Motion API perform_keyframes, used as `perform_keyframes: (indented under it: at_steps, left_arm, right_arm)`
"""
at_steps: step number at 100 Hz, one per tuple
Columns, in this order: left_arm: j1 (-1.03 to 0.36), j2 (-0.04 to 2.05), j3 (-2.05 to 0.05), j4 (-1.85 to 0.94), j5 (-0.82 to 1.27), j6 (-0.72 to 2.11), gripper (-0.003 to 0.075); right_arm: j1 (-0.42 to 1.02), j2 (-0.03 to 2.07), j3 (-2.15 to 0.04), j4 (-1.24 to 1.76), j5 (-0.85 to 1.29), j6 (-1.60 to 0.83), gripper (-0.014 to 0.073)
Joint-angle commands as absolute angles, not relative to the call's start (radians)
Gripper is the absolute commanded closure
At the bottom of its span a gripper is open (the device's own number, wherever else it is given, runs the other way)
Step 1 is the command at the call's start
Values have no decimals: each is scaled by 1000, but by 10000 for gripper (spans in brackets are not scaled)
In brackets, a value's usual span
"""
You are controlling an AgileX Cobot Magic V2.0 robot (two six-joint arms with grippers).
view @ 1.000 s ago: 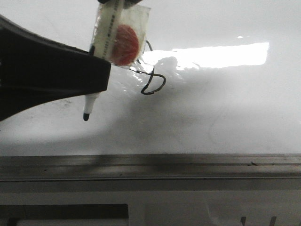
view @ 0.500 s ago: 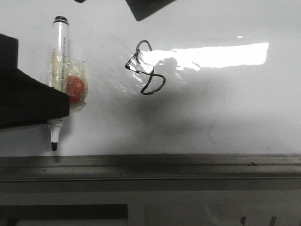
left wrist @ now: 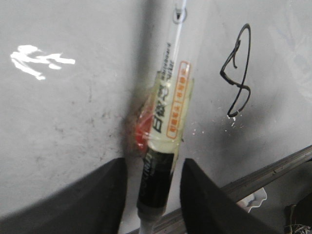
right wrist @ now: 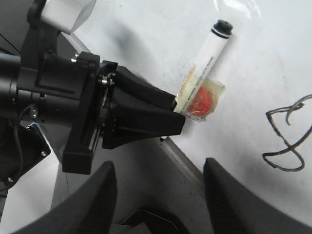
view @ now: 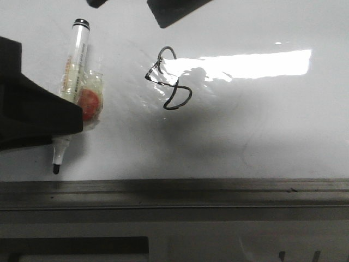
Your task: Write number 8 on whiteboard
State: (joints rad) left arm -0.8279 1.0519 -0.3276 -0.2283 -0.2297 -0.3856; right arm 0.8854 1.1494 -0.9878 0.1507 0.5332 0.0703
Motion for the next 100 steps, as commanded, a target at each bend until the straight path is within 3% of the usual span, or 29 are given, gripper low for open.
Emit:
perform_keyframes:
  at_steps: [1,14,21,33,41,54,100]
  left_arm:
    - [-829,1039,-360,-236,-308,-393,344]
    - [-829,1010,-360,-246,-306,-393,337]
    - [-829,978,-360,-246,-306,-393,337]
    - [-829,901,-358,-246,-290,-393,370]
    - [-829,831,-358,-243,-264,-393,477]
    - [-829,710,-356,-194,-230,-393,742]
    - [-829,348,-221,125,-216,-389,741]
  right_arm:
    - [885,1120,-1016,156,482,68,250]
    - [885,1083,-1016,152,482,68,253]
    - [885,1049,-1016,127,482,68,297]
    - [885,972,-1006,86,485,68,499]
    - [885,904,-979,62,485,68,664]
    - [885,785,-904,30,472,68,654]
    - [885,188,-495,-47,337,68,655]
